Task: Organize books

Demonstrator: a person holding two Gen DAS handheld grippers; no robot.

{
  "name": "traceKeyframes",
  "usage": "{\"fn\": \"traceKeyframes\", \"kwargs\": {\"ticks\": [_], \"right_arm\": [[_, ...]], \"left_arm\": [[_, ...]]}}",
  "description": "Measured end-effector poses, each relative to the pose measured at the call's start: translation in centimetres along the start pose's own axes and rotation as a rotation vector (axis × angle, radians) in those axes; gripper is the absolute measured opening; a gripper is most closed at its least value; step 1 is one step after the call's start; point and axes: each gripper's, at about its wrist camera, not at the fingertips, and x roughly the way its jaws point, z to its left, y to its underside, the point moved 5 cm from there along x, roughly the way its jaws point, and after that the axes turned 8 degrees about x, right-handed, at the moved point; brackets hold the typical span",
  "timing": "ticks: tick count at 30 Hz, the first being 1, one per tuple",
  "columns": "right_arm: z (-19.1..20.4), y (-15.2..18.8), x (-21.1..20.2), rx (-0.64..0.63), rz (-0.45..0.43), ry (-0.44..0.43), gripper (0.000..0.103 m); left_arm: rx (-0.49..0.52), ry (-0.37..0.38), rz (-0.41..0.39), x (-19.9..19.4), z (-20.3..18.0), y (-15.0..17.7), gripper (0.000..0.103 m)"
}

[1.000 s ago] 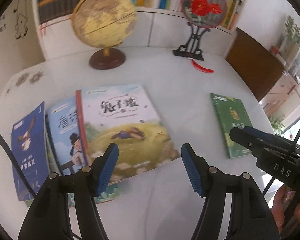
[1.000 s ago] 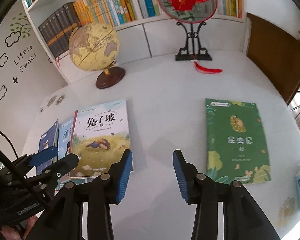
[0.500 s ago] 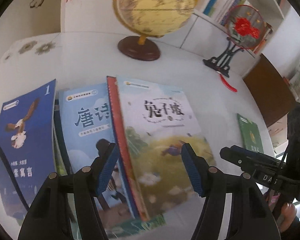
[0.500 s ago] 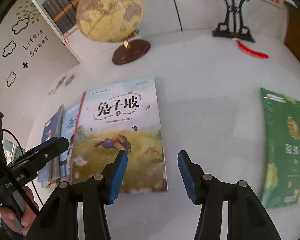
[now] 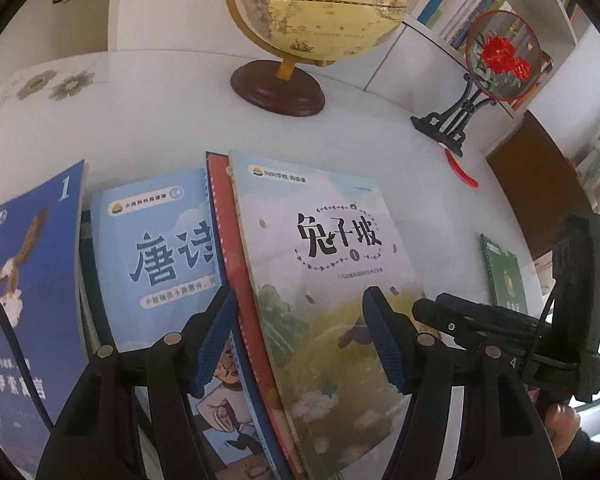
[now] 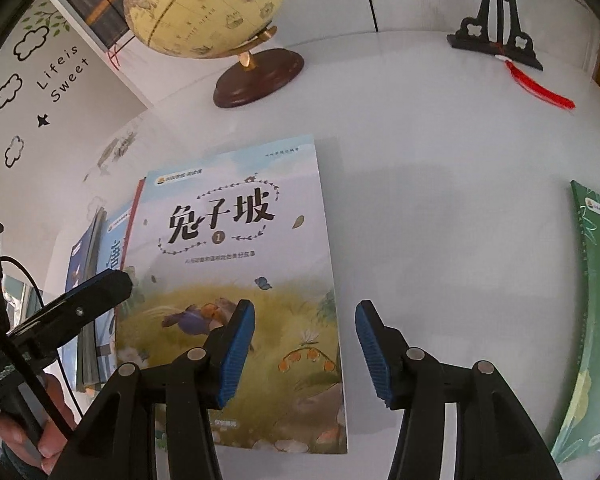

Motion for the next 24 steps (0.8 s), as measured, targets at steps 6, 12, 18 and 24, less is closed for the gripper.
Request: {"fn": "traceKeyframes", "kwargs": {"ticks": [6, 12, 18, 24], "right_arm": [[-0.4, -0.1, 0.8, 0.001, 0.014, 0.009, 0.051], [-0.5, -0.4, 1.1, 0.004, 0.011, 0.01, 0.051], [-0.4, -0.6, 1.5, -0.007, 0.012, 0.011, 0.051], [-0.1, -0.7, 1.7, -0.009, 0.028, -0.046, 0.052]], "left_arm": [[-0.021, 0.021, -0.001, -0.1, 0.4, -0.3, 0.063], [-0.002, 0.03, -0.014, -0.6, -0.4, -0.7, 0.063], [0.018, 0.025, 0.004, 0.5, -0.9, -0.8, 0.064], [0.013, 0.049, 0.01, 0.7, -0.9, -0.7, 0.065]]}}
